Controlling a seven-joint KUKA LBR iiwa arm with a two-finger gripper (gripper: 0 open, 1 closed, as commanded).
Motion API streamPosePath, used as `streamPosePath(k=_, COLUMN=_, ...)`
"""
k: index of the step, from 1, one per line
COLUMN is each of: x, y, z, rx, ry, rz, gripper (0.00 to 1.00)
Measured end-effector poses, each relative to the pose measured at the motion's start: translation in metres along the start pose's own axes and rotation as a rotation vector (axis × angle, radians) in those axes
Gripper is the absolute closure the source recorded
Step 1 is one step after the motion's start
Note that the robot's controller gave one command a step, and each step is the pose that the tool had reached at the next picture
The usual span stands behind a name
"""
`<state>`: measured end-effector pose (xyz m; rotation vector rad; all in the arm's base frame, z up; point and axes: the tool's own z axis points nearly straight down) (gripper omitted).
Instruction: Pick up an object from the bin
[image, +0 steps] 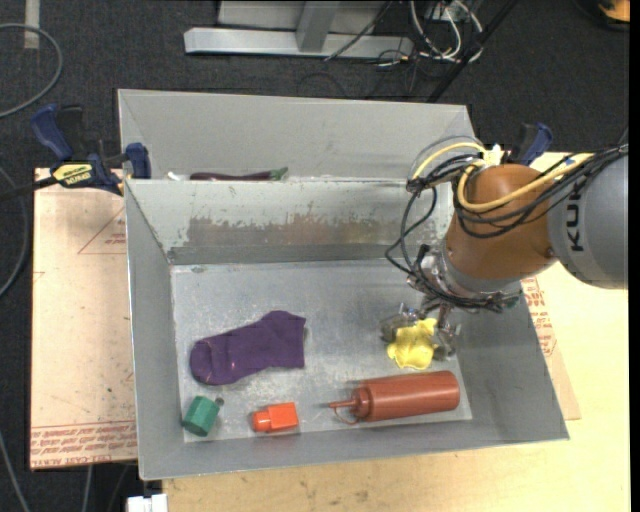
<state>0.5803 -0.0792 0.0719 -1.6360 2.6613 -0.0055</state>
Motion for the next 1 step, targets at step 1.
streamPosePath(k=1, x=0.0000, y=-0.0001, z=0.0000, rx=0.000, ry=0.000, rz=0.000, gripper=1.00)
